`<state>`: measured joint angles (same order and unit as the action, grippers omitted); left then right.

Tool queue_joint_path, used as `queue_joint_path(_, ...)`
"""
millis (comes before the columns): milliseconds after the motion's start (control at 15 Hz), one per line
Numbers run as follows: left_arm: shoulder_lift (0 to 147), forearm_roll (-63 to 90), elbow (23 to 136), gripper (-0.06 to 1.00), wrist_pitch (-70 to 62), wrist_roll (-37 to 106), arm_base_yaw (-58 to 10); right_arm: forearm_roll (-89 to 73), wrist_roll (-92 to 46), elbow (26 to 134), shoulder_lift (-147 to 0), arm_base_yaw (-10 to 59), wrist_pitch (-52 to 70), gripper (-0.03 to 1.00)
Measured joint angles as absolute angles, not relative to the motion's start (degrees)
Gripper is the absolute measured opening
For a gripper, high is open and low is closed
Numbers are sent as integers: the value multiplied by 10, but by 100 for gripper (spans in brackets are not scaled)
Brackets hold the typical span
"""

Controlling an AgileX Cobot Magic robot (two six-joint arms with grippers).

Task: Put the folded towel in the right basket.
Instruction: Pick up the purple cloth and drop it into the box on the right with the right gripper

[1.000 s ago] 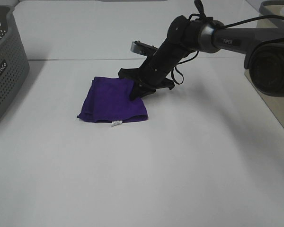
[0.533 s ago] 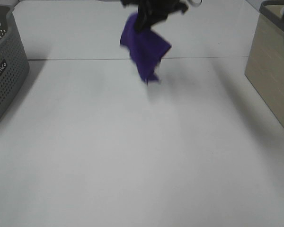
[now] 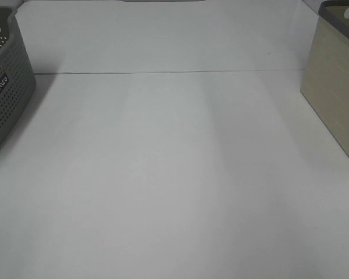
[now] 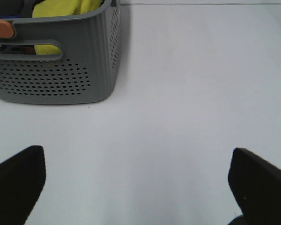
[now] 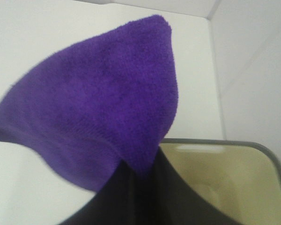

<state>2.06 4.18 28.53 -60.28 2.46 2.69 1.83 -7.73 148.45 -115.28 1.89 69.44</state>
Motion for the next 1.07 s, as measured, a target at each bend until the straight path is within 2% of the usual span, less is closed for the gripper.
queue_joint_path(133,21,42,285,99,-603,25,27,17,-67,1478,-1153,-71,696,6)
queue_joint_path(200,21,42,285,99,-603,25,27,-15,-62,1442,-1153,-142,697,6)
queue_joint_path(333,21,42,285,99,-603,25,27,-46,-64,1395,-1165,-175,697,6)
queue_joint_path(533,21,42,285,99,-603,25,27,-44,-64,1342,-1197,-178,700,6)
queue_joint_path(600,21,42,285,99,-603,25,27,-36,-57,1325,-1212,-178,700,13)
queue_joint_path(667,21,42,285,99,-603,25,27,-23,-45,1312,-1229,-178,700,29)
queue_joint_path(733,21,42,285,99,-603,25,27,-15,-38,1301,-1245,-178,700,52)
queue_joint_path(800,21,42,285,99,-603,25,27,-14,-37,1294,-1256,-178,701,71)
queue_joint_path(933,21,42,285,99,-603,25,27,-39,-37,1293,-1258,-178,701,89)
queue_joint_path(1067,21,42,285,99,-603,25,27,-65,-49,1293,-1235,-174,701,91)
